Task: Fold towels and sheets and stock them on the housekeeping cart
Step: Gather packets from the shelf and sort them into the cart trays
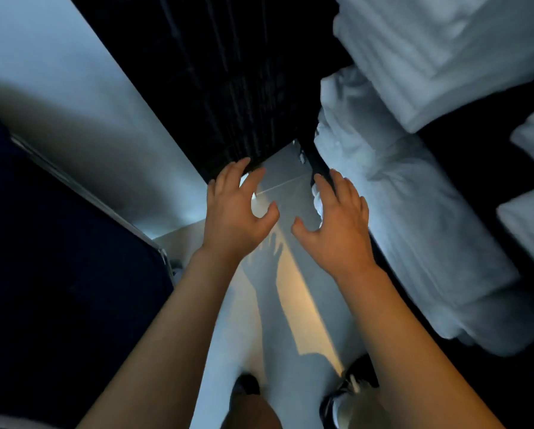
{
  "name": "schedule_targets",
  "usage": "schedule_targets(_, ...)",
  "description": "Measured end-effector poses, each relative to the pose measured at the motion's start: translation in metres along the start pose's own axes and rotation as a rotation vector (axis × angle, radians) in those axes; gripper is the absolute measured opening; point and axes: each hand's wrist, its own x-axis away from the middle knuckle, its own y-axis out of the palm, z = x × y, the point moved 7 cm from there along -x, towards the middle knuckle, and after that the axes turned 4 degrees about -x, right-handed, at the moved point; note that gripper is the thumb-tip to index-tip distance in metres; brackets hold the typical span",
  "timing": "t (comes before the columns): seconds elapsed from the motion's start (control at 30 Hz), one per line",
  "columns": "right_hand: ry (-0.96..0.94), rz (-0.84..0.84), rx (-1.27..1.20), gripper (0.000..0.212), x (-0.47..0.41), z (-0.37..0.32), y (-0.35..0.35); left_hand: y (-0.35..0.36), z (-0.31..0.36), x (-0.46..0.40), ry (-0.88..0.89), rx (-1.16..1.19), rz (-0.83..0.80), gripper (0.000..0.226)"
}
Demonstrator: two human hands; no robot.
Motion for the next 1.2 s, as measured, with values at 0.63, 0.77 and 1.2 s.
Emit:
schedule_targets(0.63, -0.377, 0.162, -0.062, 0.079, 0.01, -0.314, -0.267, -0.41, 0.082, -0.011, -0.01, -0.121, 0.326, 0.058)
schedule_targets(0.77, -0.546, 0.175, -0.08, 0.08, 0.022, -0.39, -0.298, -0.494, 0.082, 0.007, -0.067, -0.179, 0.464, 0.056)
schedule_targets(1.2, -1.118, 0.077, -0.316, 0.079, 0.147, -0.633, -0.34, -0.73, 0.074, 0.172, -0.333, -0.528, 0.793, 0.052)
